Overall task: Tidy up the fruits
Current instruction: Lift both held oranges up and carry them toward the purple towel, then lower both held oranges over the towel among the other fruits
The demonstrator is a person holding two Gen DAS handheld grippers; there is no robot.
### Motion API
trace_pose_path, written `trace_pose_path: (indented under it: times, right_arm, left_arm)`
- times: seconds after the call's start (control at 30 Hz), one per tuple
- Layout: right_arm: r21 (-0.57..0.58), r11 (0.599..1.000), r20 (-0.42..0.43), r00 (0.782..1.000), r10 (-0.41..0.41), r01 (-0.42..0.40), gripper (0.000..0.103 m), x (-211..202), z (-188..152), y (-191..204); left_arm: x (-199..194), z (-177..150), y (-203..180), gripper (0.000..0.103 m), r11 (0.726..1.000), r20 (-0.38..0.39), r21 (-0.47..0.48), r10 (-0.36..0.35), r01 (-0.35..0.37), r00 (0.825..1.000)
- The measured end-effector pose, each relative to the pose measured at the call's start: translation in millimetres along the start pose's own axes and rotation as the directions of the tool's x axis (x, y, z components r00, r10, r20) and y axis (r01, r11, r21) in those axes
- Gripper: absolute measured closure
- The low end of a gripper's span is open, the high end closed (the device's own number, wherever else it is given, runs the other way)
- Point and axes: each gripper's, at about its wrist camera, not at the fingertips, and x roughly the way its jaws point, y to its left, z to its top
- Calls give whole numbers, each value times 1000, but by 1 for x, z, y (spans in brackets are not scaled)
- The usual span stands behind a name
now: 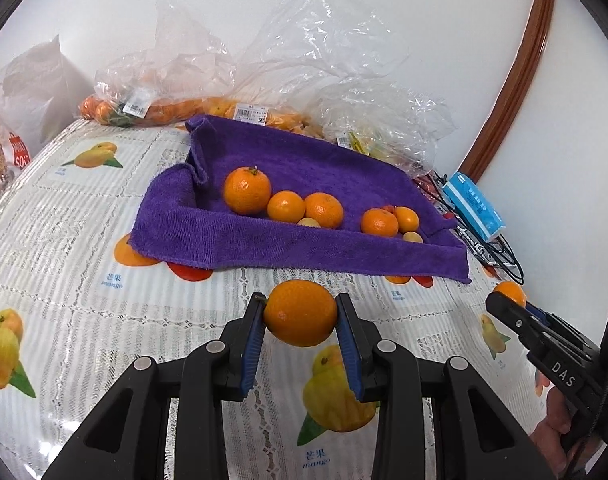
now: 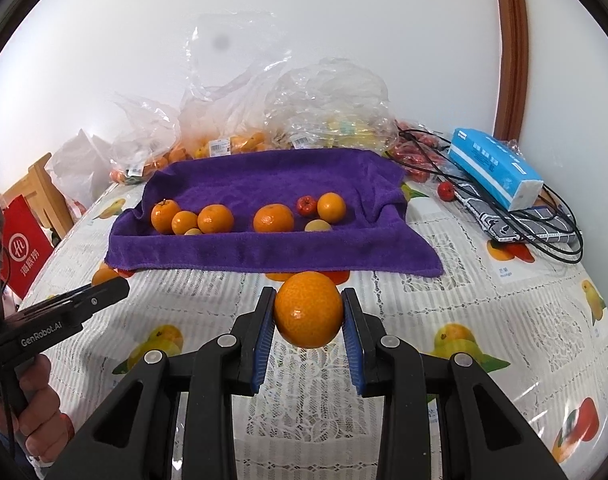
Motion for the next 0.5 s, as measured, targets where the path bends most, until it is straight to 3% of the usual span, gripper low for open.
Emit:
trace_pose_path:
  times: [0.5]
  right_arm:
    - [14, 1000, 36, 999, 22, -22, 71, -7, 15, -7]
  left_arm:
    - [-5, 22, -10, 70, 1000, 26, 23, 5, -6, 1000]
